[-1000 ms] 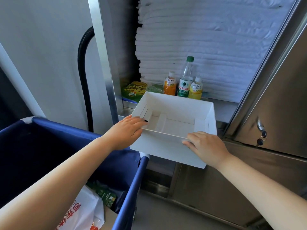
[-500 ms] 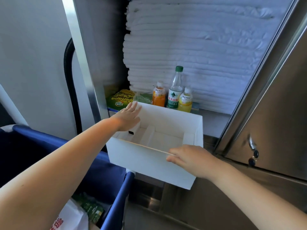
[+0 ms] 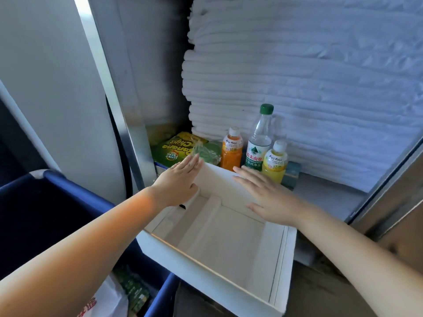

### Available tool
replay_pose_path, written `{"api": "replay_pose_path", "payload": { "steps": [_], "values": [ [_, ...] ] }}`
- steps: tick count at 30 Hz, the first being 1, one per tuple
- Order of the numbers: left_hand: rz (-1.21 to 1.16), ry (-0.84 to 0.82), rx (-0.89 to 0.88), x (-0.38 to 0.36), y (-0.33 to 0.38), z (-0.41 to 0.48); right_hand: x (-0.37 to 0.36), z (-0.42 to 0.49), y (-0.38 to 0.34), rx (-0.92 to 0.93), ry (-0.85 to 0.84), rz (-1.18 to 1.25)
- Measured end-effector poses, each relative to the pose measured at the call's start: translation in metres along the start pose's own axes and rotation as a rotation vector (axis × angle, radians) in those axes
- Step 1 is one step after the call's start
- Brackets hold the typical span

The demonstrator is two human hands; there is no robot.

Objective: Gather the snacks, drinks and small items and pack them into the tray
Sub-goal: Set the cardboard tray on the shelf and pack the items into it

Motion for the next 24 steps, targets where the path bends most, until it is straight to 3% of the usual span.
{"api": "replay_pose_path", "payload": {
  "steps": [9,16,24],
  "values": [
    [-0.191,0.083,-0.053,0.012,-0.009,0.006,-0.021,0.047,-0.004,0.203,0.008,-0.040],
    [-0.187,0.189,-0.104,0.009,-0.008,0.006,-0.006,0.057,-0.006,0.208,0.184,-0.006],
    [-0.492,0.223,0.046,0.016,-0.031,0.029,0.006,0.068,-0.019,0.303,0.270,-0.070]
  ]
}}
Point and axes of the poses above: each hand's wrist, its own z-axis towards the middle knuckle, its own x-axis out of the back of the hand, y = z × x, the point moved 10 cm from there along z, towards the middle knuckle, and after that the axes turned 13 degrees about y, right-handed, at the moved point
